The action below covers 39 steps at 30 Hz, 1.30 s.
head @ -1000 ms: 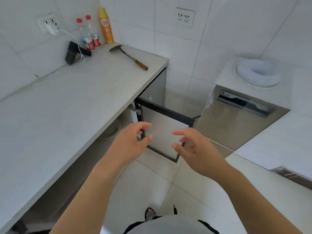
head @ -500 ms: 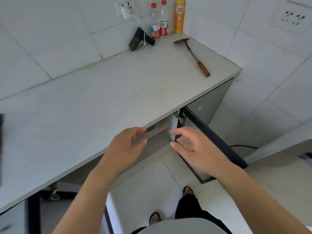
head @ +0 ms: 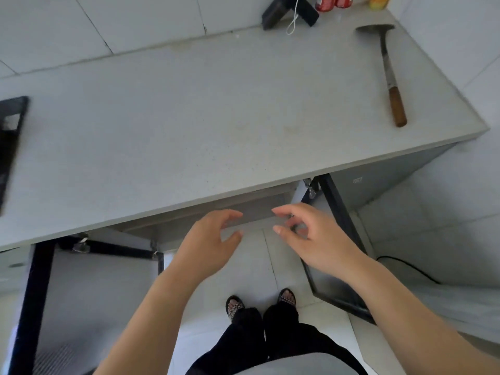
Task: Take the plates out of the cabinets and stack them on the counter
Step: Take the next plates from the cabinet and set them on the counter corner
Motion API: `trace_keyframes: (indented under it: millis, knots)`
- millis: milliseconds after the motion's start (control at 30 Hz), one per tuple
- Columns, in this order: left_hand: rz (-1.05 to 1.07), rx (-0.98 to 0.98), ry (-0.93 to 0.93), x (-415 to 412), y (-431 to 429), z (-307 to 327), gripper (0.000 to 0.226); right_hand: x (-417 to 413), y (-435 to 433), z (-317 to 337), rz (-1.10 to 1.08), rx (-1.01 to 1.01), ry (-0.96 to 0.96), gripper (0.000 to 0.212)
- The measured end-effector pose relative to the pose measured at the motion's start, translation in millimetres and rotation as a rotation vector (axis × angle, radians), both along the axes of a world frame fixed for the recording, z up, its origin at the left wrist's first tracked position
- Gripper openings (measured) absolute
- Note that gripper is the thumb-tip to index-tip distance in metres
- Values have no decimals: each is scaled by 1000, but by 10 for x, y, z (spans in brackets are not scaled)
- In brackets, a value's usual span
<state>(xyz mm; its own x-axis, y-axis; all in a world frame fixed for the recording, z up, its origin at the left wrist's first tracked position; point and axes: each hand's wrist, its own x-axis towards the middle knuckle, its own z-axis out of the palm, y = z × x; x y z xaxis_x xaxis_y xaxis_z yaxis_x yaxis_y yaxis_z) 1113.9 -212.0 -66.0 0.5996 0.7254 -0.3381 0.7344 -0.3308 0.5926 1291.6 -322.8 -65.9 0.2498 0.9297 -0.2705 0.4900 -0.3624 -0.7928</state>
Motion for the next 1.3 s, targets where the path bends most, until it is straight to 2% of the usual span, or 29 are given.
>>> trace_keyframes:
  millis: [367, 667, 933, 1300]
  knots:
    - [-25, -87, 66, 65, 223, -852, 35, -33, 413, -792, 64, -76, -32, 36]
    - [-24, 16, 7, 75, 481, -1934, 38, -115, 706, -1937, -53, 25, 14, 29]
    - [16, 162, -61, 315, 879, -3034, 39, 70, 1002, -3072, -111, 90, -24, 26]
    - [36, 332, -23, 485, 1349, -4413, 42, 278, 1247, -4269, -111, 218, -79, 25]
